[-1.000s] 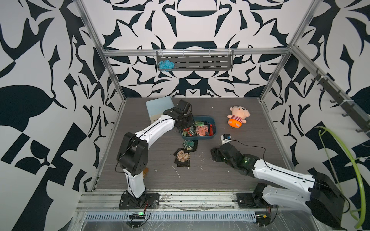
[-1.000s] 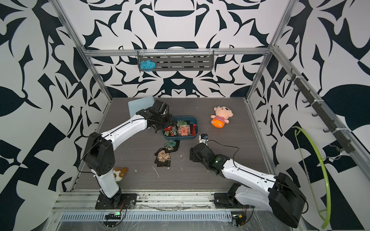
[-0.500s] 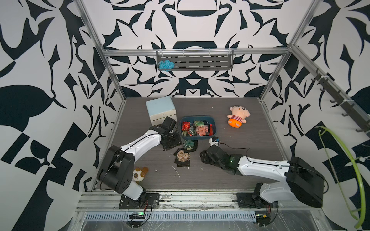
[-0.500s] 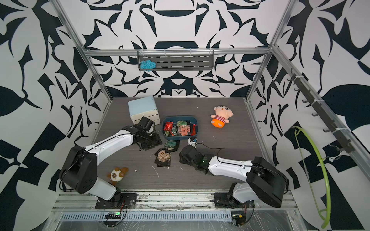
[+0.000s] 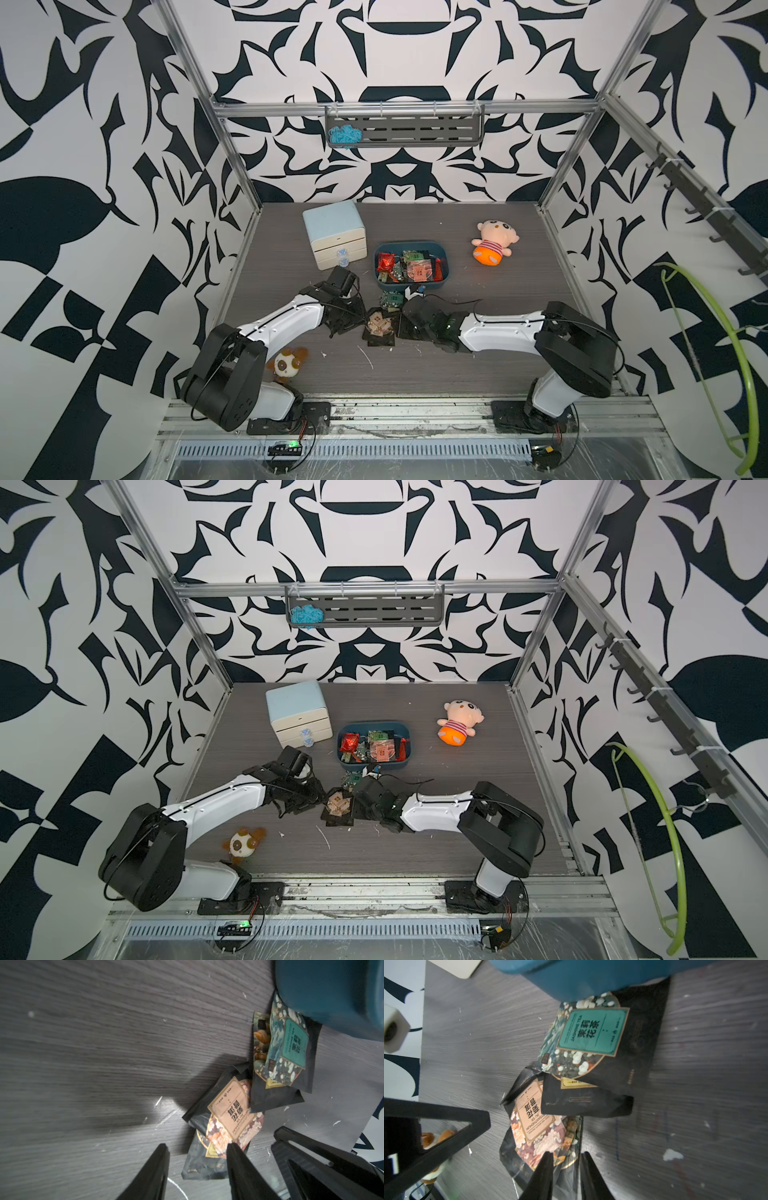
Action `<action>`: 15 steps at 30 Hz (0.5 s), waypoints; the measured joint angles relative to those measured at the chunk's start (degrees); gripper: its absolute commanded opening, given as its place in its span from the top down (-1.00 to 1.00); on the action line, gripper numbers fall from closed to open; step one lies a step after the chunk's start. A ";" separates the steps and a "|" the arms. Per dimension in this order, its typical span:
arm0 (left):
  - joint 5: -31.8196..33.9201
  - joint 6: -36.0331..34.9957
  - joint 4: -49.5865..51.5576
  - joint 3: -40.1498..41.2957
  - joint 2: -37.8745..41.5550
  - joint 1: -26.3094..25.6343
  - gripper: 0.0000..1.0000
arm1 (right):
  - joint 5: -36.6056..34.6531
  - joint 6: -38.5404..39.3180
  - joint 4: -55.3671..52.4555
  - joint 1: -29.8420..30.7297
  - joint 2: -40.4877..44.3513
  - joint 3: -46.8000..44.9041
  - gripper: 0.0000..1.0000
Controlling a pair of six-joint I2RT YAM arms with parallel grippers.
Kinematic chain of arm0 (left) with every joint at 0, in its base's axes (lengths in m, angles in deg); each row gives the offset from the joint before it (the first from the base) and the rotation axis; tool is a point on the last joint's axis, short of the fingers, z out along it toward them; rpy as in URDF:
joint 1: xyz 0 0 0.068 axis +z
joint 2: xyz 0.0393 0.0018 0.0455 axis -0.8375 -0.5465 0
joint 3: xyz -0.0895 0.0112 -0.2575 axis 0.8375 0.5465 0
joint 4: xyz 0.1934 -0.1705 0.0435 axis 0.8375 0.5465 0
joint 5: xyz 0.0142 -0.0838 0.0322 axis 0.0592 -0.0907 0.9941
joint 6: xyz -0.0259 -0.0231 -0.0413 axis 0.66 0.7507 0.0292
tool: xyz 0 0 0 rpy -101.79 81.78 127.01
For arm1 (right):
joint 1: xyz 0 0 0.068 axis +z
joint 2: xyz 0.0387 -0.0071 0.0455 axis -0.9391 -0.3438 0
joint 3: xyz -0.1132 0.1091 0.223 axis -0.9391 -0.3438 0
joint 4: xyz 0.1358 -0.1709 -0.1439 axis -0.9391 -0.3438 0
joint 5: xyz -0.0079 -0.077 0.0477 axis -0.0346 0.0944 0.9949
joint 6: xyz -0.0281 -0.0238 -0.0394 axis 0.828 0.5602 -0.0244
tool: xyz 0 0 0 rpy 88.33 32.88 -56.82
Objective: Put the tea bags into the storage box
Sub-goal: Pick up the tea bag from the center of the board.
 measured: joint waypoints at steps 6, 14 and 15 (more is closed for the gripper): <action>-0.07 0.87 -3.54 1.64 0.02 0.04 0.00 | 0.20 0.81 -0.31 0.00 -2.25 2.75 0.46; 0.31 1.22 -6.25 2.19 0.02 0.37 0.11 | 0.42 1.66 -0.96 0.00 -3.76 4.61 0.61; 0.31 1.27 -6.49 2.19 0.02 0.37 0.11 | 0.44 1.77 -1.22 0.00 -4.07 4.72 0.61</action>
